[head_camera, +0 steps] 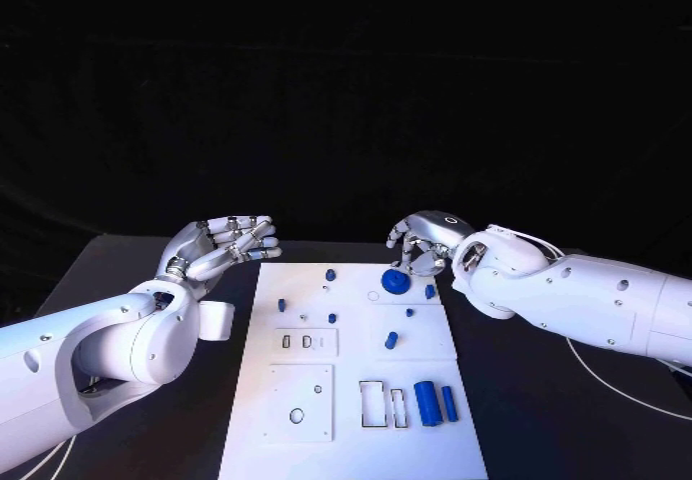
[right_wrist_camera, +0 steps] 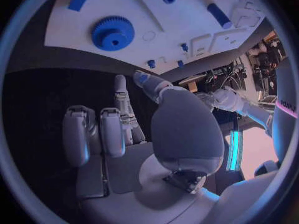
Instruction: Assemble the parts on the task board
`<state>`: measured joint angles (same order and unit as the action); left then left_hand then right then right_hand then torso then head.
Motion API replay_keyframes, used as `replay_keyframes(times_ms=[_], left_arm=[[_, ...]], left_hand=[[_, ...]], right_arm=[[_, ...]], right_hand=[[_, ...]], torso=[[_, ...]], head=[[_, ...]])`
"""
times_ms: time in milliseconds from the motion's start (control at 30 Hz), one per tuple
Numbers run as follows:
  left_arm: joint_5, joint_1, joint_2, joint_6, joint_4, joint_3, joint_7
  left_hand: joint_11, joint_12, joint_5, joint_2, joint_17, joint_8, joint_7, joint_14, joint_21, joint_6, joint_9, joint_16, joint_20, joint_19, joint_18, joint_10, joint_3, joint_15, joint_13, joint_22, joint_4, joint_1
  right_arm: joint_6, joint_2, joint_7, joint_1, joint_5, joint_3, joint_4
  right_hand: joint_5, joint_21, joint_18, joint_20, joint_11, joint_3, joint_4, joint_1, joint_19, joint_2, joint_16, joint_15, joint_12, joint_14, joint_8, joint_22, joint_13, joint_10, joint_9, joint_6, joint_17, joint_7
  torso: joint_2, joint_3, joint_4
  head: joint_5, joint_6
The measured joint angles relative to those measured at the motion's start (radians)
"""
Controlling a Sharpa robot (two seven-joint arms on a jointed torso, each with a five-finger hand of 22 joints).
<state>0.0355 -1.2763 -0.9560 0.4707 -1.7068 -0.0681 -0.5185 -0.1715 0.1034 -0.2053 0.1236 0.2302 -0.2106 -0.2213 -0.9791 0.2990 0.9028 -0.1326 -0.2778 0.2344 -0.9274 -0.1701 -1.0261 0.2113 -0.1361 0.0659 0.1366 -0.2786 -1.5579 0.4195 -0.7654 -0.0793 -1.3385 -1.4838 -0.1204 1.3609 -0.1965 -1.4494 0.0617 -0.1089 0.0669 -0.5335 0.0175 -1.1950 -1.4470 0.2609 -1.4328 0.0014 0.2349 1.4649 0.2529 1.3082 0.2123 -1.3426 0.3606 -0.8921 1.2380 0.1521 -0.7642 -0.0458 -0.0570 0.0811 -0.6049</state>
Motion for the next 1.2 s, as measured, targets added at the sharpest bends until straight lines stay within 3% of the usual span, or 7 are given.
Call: replay_keyframes(times_ms=[67,167,300,433,500,667,1200], left_arm=[[0.000,0.000,0.000,-0.001,0.001,0.000,0.000],[0.000,0.000,0.001,-0.002,0.002,0.000,0.001],[0.000,0.000,0.001,-0.005,0.003,0.000,0.002],[0.000,0.000,0.001,-0.007,0.004,0.000,0.003],[0.000,0.000,0.001,-0.008,0.005,0.000,0.003],[0.000,0.000,0.001,-0.010,0.005,0.000,0.004],[0.000,0.000,0.002,-0.013,0.007,0.000,0.007]], left_hand=[[0.000,0.000,0.000,0.000,0.000,0.000,0.000,0.000,0.000,0.000,0.000,0.000,0.000,0.000,0.000,0.000,0.000,0.000,0.000,0.000,0.000,0.000],[0.000,0.000,0.000,0.000,0.000,0.000,0.000,0.000,0.000,0.000,0.000,0.000,0.000,0.000,0.000,0.000,0.000,0.000,0.000,0.000,0.000,0.000],[0.000,0.000,0.000,0.000,0.000,0.000,0.000,0.000,0.000,0.000,0.000,0.000,0.000,0.000,0.000,0.000,0.000,0.000,0.000,0.000,0.000,0.000],[0.000,0.000,0.000,0.000,0.000,0.000,0.000,0.000,0.000,0.000,0.000,0.000,0.000,0.000,0.000,0.000,0.000,0.000,0.000,0.000,0.000,0.000],[0.000,0.000,0.000,0.000,0.000,0.000,0.000,0.000,0.000,0.000,0.000,0.000,0.000,0.000,0.000,0.000,0.000,0.000,0.000,0.000,0.000,0.000],[0.000,0.000,0.000,0.000,0.000,0.000,0.000,0.000,0.000,0.000,0.000,0.000,0.000,0.000,0.000,0.000,0.000,0.000,0.000,0.000,0.000,0.000],[0.000,0.000,0.000,0.000,0.001,0.000,0.000,0.000,0.000,0.000,0.000,0.004,0.000,0.000,0.000,0.000,0.006,0.000,0.000,0.000,0.000,0.000]], right_arm=[[-0.031,-0.015,-0.002,-0.002,0.026,0.000,0.002],[-0.071,-0.024,-0.004,-0.003,0.051,0.000,0.001],[-0.108,-0.022,-0.005,-0.002,0.071,0.000,-0.014],[-0.132,-0.017,-0.006,0.004,0.084,0.000,-0.030],[-0.140,-0.014,-0.006,0.007,0.088,0.000,-0.036],[-0.155,-0.003,-0.006,0.013,0.095,0.000,-0.054],[-0.169,0.044,-0.003,0.033,0.102,-0.001,-0.104]], right_hand=[[-0.031,-0.009,-0.002,0.013,-0.016,0.088,0.017,0.014,-0.012,0.014,-0.007,-0.018,0.101,0.001,0.010,0.000,0.097,-0.009,0.016,0.033,0.009,-0.009],[-0.044,-0.028,-0.017,0.022,-0.019,0.178,0.042,-0.014,-0.018,-0.014,-0.029,-0.020,0.364,0.001,0.045,0.000,0.357,0.026,0.046,0.063,0.049,-0.012],[-0.061,-0.040,-0.017,0.020,-0.013,0.229,0.082,-0.049,-0.020,-0.039,-0.054,-0.019,0.704,0.002,0.091,0.000,0.709,0.080,0.078,0.098,0.070,-0.005],[-0.061,-0.052,-0.017,0.019,-0.003,0.246,0.100,-0.065,-0.019,-0.043,-0.078,-0.019,0.901,0.002,0.108,0.000,0.907,0.029,0.089,0.114,0.071,-0.001],[-0.061,-0.059,-0.032,0.012,-0.001,0.252,0.111,-0.077,-0.019,-0.045,-0.088,-0.010,0.987,0.000,0.119,0.000,0.995,-0.002,0.092,0.118,0.071,0.002],[-0.065,-0.063,-0.032,0.012,0.002,0.257,0.122,-0.082,-0.019,-0.050,-0.091,-0.010,1.071,0.000,0.126,0.000,1.079,-0.034,0.094,0.119,0.071,0.003],[-0.076,-0.066,-0.032,0.012,0.004,0.250,0.129,-0.091,-0.019,-0.051,-0.095,-0.010,1.093,0.000,0.130,0.000,1.096,-0.038,0.095,0.126,0.070,0.003]], torso=[[0.001,0.0012,0.0026],[0.001,0.0032,0.0045],[0.001,0.0057,0.0056],[0.001,0.0057,0.0058],[0.001,0.0057,0.0057],[0.001,0.0054,0.0052],[0.001,0.0047,0.0042]], head=[[-0.001,0.000],[-0.002,0.000],[-0.003,-0.003],[-0.004,-0.005],[-0.005,-0.007],[-0.004,-0.010],[-0.008,-0.016]])
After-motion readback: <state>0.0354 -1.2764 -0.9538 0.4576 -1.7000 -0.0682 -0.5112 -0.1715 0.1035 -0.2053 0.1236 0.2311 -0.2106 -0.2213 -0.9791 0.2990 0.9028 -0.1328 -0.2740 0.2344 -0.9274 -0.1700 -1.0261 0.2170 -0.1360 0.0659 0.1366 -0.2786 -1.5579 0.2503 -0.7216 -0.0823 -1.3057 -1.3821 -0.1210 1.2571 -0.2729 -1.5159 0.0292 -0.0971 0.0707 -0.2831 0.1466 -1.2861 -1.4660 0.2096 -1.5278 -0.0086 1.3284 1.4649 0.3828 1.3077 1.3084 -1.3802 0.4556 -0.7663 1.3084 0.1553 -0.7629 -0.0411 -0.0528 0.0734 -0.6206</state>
